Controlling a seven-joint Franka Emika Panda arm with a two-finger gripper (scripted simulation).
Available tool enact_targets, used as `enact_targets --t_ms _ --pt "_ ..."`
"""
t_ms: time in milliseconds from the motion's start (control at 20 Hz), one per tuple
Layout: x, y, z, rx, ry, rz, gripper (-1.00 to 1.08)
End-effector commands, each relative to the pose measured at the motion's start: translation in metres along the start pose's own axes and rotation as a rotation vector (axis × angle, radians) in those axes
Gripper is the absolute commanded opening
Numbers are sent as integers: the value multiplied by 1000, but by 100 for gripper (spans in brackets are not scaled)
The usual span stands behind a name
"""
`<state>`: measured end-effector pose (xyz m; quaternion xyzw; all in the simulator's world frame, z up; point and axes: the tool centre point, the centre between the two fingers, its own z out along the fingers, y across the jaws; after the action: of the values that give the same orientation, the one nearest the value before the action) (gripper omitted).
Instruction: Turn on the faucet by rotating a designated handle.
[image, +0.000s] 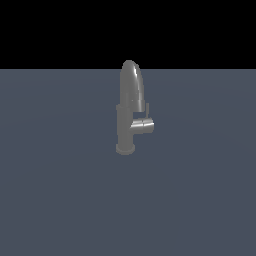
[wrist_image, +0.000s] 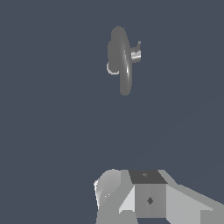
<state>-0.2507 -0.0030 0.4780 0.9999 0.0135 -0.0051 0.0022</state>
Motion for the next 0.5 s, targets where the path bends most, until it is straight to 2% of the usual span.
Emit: enact_targets --t_ms 0,450 --pt "0 0 0 0 0 0 -100" --pt "10 0 1 22 -27 23 -100"
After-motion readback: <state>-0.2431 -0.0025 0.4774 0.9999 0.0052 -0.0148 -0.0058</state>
